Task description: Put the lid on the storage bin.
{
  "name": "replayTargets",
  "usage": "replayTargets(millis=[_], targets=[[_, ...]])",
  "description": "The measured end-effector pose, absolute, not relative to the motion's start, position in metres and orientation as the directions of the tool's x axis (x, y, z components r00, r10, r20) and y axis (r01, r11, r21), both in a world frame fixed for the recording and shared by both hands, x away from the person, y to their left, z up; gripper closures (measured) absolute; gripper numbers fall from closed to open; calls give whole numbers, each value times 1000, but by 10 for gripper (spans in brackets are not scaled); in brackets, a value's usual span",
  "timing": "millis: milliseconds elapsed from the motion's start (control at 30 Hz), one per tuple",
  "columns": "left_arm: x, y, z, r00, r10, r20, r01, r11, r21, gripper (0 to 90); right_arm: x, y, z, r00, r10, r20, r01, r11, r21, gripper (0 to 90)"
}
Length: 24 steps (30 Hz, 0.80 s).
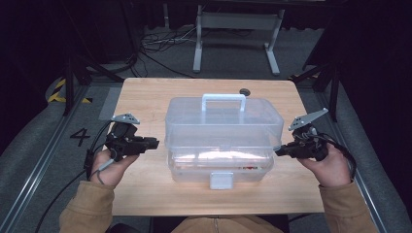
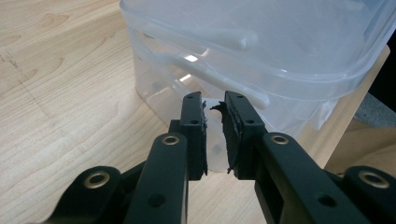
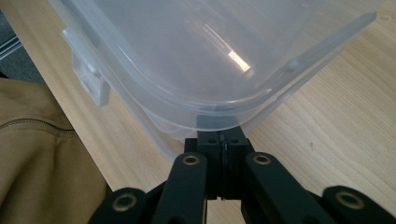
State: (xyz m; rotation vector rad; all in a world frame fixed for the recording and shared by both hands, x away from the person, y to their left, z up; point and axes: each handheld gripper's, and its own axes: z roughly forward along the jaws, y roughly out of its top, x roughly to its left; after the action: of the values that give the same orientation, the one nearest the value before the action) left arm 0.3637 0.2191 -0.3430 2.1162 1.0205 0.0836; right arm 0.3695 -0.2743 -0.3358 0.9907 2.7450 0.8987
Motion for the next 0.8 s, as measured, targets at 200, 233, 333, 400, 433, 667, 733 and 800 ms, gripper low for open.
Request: replayTargets(millis=[200, 233, 333, 400, 433, 667, 733, 800], targets=[[366, 220, -343, 671, 694, -261, 643, -369, 671, 780, 368, -274, -338, -789, 604, 113, 558, 628, 542, 894], [367, 221, -343, 669, 697, -259, 643, -368, 671, 780, 368, -274, -338, -789, 604, 113, 558, 628, 542, 894], [370, 221, -344, 668, 695, -265, 646, -365, 671, 780, 367, -274, -340, -790, 603, 115, 561, 633, 533, 894], [370, 220, -344, 668, 695, -264, 645, -364, 672, 780, 366, -273, -341, -790, 602, 115, 562, 636, 529, 894], [371, 220, -344, 671, 694, -261, 642, -367, 674, 780, 366, -273, -341, -792, 600, 116, 561, 639, 527, 894], [372, 220, -345, 667, 696, -268, 648, -363, 669, 775, 366, -272, -343, -797, 592, 116, 560, 653, 511, 894], [372, 220, -345, 665, 696, -271, 651, -364, 666, 776, 366, -272, -344, -799, 590, 119, 561, 659, 502, 894], [372, 220, -345, 664, 697, -271, 652, -363, 665, 776, 366, -271, -345, -801, 586, 119, 560, 666, 492, 894]])
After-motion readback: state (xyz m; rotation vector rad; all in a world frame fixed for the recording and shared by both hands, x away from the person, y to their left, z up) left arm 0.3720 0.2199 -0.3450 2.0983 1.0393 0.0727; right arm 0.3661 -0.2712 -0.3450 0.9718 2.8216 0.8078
